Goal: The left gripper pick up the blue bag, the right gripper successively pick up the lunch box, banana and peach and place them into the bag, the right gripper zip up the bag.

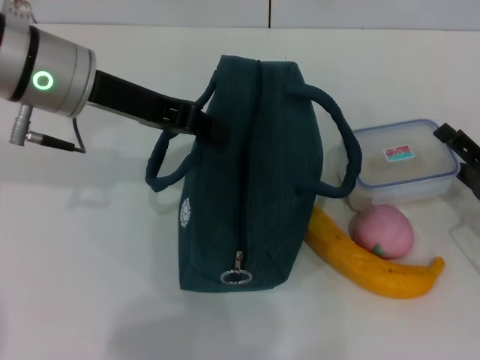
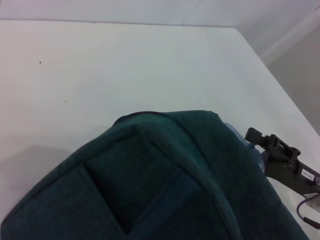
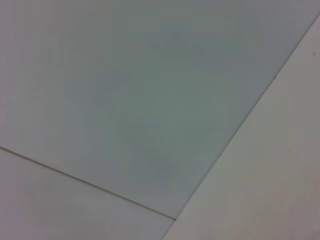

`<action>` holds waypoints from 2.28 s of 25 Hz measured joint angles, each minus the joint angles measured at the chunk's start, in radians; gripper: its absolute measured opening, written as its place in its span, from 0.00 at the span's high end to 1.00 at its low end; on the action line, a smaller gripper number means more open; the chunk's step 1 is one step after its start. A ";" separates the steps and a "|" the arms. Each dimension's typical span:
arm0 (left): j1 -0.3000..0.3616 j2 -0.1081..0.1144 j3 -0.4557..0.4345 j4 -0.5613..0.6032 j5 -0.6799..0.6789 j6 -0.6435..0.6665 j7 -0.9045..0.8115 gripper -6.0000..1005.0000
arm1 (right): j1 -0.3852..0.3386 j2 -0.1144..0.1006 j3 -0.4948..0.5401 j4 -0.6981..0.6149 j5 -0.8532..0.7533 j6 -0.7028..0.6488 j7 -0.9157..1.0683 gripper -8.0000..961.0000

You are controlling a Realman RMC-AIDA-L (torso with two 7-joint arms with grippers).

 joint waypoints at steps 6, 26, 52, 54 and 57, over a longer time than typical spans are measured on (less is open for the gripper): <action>0.007 0.000 0.000 0.000 -0.001 0.000 0.000 0.96 | -0.004 0.000 0.002 -0.002 0.001 -0.004 0.000 0.21; 0.018 0.000 0.028 0.006 -0.024 0.002 -0.004 0.96 | -0.004 -0.001 0.000 -0.004 0.001 -0.046 0.015 0.89; 0.023 -0.001 0.041 0.007 -0.058 0.001 -0.002 0.96 | -0.021 -0.003 0.010 0.002 0.021 -0.098 0.686 0.90; 0.023 0.000 0.041 0.008 -0.061 0.001 -0.002 0.96 | -0.023 -0.003 0.012 0.002 0.040 -0.119 0.692 0.90; 0.018 0.002 0.037 0.008 -0.061 0.001 -0.001 0.96 | -0.023 -0.002 0.013 0.002 0.070 -0.153 0.698 0.90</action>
